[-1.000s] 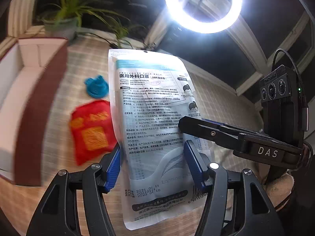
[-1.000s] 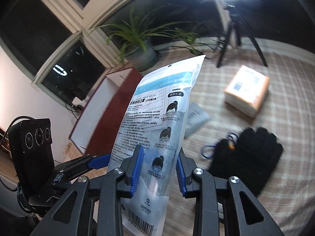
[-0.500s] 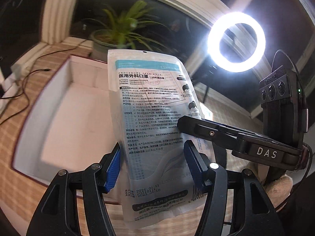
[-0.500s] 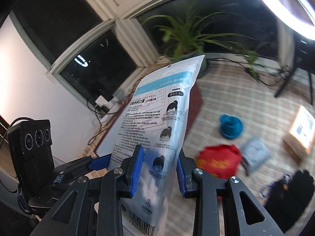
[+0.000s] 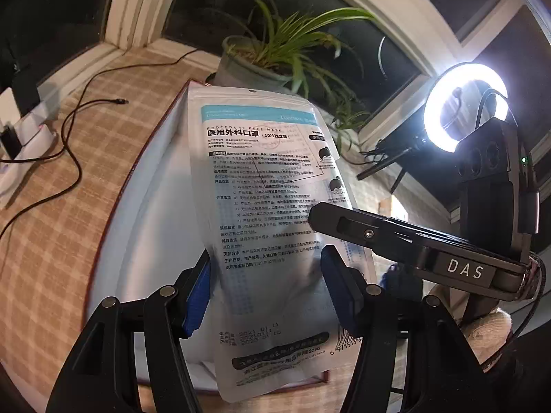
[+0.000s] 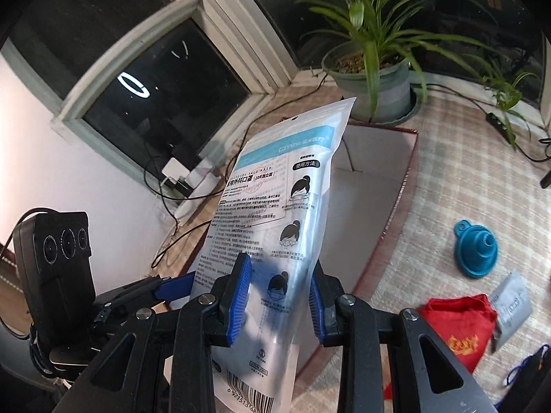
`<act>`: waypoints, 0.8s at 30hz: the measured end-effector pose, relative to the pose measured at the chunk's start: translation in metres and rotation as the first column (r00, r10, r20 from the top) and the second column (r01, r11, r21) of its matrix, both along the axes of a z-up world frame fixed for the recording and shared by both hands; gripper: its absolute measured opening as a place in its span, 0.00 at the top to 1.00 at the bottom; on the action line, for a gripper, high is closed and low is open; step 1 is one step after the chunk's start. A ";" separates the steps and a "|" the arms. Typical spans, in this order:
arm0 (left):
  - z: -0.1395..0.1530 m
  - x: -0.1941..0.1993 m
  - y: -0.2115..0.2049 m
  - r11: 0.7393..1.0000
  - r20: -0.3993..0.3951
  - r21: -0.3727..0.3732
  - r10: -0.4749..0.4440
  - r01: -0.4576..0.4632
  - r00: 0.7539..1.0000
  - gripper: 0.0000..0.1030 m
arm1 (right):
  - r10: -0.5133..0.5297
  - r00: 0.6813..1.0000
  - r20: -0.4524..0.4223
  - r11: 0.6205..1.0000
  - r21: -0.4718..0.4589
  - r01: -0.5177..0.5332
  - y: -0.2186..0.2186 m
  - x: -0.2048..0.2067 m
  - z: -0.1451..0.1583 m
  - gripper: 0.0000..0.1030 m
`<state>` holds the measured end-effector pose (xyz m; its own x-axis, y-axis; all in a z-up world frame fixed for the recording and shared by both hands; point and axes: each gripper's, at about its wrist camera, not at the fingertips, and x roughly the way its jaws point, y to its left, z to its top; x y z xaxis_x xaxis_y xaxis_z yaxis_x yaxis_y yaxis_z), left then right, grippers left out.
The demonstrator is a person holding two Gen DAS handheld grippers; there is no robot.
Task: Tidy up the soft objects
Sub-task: 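Carry the mask packet with the right gripper over the open box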
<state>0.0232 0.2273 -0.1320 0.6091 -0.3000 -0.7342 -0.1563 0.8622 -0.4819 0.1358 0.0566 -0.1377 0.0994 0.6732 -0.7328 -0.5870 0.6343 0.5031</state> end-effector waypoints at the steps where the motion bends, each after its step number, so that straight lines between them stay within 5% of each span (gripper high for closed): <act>1: -0.003 0.003 0.003 1.000 -0.009 -0.002 -0.003 0.003 1.000 0.42 | -0.001 1.000 -0.006 1.000 -0.007 0.000 0.004 0.003 -0.003 0.72; 24: -0.045 0.049 0.031 0.999 -0.129 0.025 -0.038 0.042 0.991 0.43 | 0.026 0.996 -0.089 0.993 -0.113 -0.036 0.035 0.033 -0.047 0.72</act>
